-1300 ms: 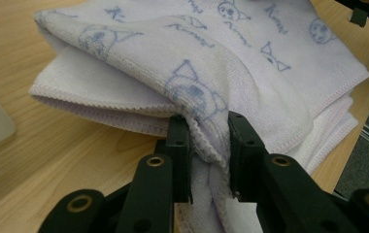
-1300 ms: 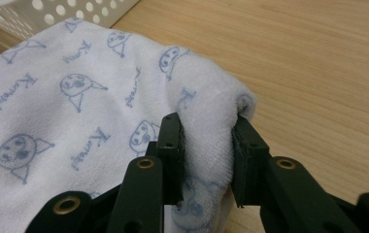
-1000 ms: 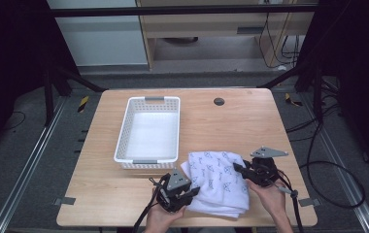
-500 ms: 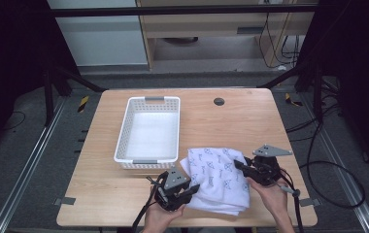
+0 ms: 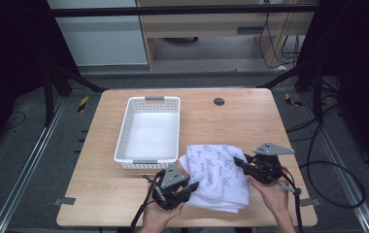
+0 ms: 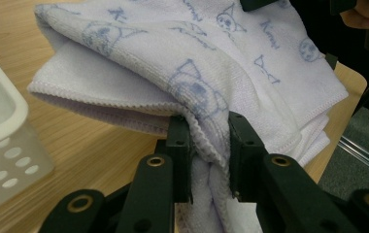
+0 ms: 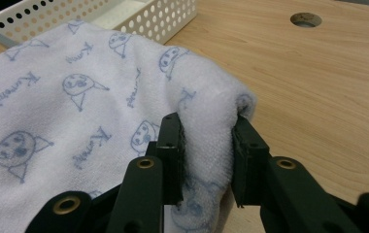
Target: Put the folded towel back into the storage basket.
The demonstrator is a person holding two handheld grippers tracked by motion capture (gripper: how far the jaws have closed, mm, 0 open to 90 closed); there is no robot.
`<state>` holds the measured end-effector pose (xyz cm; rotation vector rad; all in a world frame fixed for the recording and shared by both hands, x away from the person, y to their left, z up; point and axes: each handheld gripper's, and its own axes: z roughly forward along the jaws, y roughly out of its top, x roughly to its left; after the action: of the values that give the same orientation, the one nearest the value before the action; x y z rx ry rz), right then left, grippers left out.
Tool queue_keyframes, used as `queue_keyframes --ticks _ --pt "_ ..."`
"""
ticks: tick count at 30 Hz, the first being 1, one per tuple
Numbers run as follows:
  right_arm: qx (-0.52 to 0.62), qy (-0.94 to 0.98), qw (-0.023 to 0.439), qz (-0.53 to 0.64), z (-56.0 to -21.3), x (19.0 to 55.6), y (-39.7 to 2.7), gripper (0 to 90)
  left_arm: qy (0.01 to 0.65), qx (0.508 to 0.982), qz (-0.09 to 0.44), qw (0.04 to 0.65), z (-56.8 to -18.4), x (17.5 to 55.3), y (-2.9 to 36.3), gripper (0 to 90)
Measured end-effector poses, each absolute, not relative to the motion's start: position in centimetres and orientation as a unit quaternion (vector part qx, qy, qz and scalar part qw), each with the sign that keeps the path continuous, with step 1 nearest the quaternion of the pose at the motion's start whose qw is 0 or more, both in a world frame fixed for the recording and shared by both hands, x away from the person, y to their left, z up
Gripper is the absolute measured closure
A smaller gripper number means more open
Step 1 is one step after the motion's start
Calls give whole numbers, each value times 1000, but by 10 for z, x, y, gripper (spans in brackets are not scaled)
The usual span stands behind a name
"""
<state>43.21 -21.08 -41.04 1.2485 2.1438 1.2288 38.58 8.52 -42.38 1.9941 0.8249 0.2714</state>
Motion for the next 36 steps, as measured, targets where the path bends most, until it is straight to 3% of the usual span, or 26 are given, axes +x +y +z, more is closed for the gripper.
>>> queue_keyframes --ticks 36 --pt "422 757 208 453 -382 430 -199 702 329 803 127 480 -398 381 96 735"
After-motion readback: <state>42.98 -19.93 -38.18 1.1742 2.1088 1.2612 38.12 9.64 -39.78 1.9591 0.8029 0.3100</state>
